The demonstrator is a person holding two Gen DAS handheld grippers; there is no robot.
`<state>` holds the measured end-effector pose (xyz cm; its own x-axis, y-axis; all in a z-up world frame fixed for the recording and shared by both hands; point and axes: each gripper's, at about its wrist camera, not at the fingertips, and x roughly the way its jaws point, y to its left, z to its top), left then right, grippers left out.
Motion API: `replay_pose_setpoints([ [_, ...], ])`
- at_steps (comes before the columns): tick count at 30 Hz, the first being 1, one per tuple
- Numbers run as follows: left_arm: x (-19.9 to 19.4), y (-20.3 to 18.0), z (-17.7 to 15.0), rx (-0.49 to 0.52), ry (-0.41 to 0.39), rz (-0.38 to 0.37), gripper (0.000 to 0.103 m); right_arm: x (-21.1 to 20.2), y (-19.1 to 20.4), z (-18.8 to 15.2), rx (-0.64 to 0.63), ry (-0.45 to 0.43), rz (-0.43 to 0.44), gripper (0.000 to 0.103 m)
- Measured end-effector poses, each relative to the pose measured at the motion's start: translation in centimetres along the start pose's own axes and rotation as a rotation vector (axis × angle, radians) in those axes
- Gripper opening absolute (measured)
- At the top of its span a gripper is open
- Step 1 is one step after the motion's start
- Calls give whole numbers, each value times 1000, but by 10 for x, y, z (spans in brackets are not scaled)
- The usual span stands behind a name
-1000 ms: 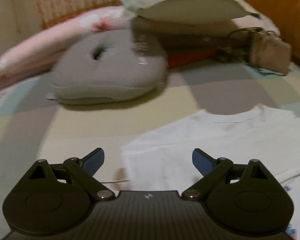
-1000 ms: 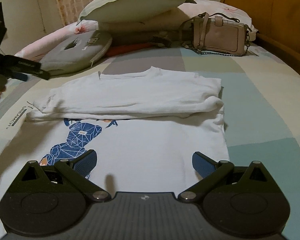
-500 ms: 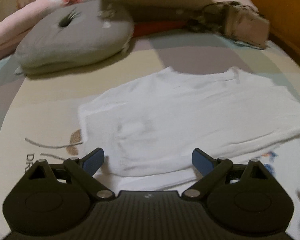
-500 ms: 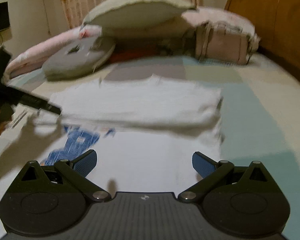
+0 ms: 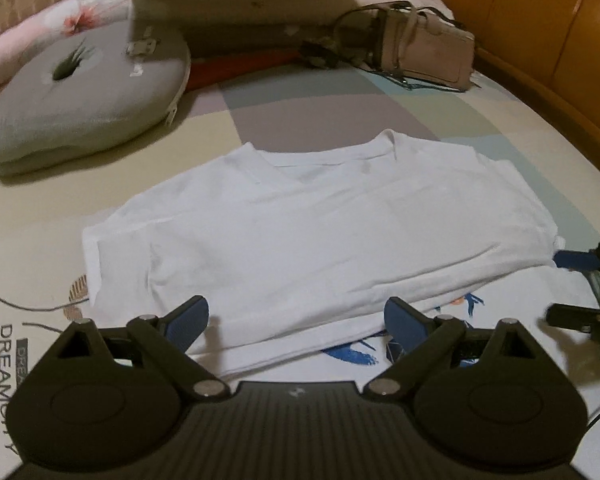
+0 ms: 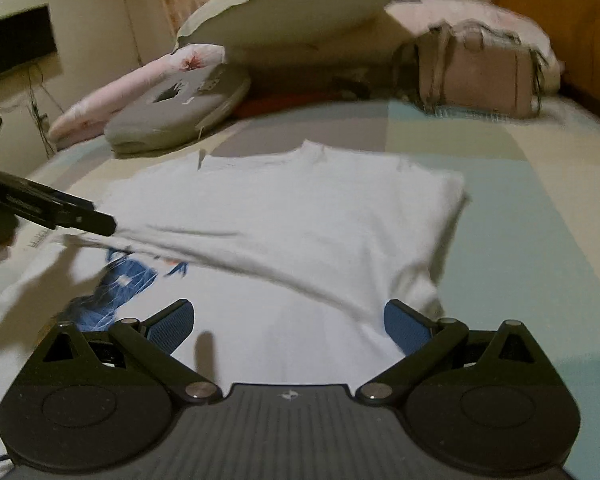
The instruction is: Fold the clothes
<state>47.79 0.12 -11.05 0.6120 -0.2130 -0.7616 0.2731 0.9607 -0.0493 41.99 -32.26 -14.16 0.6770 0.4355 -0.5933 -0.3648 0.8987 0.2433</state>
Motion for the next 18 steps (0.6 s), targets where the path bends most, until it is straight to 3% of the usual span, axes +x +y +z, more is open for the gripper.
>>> replay_pose_setpoints([
  [6, -12, -10, -2, 27, -32, -28, 94, -13, -25, 15, 172, 40, 87, 103],
  [9, -21, -14, -2, 37, -61, -42, 94, -29, -36, 37, 160, -58, 43, 103],
  [11, -22, -16, -2, 32, -71, -56, 94, -22, -52, 56, 194, -77, 32, 102],
  [13, -20, -21, -3, 35, -71, -67, 94, -3, -74, 69, 252, -64, 22, 91],
  [15, -16, -24, -5, 45, -61, -73, 94, 24, -101, 75, 349, -16, 17, 70],
  [17, -12, -26, -8, 54, -56, -73, 94, 42, -122, 72, 423, 20, 15, 59],
  [18, -11, -26, -9, 55, -54, -73, 94, 44, -128, 70, 437, -11, 39, 59],
])
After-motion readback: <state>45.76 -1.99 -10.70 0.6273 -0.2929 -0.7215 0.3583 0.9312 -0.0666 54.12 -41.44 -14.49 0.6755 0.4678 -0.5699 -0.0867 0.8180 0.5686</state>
